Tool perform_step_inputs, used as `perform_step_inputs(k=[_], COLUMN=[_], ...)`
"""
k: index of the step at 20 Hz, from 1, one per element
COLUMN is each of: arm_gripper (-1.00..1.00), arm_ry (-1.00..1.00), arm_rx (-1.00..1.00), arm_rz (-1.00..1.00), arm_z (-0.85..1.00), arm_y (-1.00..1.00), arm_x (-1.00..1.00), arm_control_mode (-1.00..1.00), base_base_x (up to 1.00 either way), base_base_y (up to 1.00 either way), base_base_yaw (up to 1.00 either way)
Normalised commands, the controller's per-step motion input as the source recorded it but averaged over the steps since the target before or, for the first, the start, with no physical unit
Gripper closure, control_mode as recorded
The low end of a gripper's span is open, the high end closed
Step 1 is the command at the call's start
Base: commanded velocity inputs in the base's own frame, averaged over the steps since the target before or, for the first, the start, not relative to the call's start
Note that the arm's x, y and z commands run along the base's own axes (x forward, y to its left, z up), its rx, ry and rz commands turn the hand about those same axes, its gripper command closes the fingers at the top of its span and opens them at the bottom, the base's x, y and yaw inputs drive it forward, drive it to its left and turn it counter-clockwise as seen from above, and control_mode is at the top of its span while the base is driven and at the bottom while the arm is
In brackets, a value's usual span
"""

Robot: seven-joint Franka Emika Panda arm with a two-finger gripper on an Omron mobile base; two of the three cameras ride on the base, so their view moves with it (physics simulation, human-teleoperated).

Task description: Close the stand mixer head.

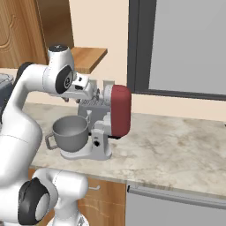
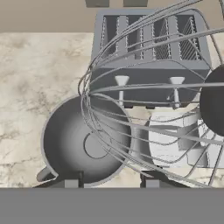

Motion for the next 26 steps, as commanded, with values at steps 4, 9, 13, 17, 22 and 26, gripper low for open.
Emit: perform_step_inputs(k=[4, 9, 13, 17, 22, 26], arm_gripper=[-1.00, -1.00, -1.00, -1.00, -1.00, -1.00], arm_ry=[-0.02, -0.13, -0.17, -0.16, -0.16, -0.15], arm_rx=[0.02, 0.15, 0.06, 0.02, 0.03, 0.04], arm_rz=[0.00, 0.09, 0.21, 0.26, 0.25, 0.24], arm_z=[0.01, 0.13, 0.17, 0.16, 0.11, -0.03], arm_y=[-0.26, -0.88, -0.99, -0.95, -0.93, -0.66], arm_x=[-0.14, -0.66, -0.49, -0.34, -0.23, 0.03], arm_control_mode=[-1.00, -1.00, -1.00, -1.00, -1.00, -1.00], base_base_x=[0.00, 0.00, 0.00, 0.00, 0.00, 0.00], base_base_y=[0.00, 0.00, 0.00, 0.00, 0.00, 0.00], base_base_yaw=[0.00, 0.00, 0.00, 0.00, 0.00, 0.00])
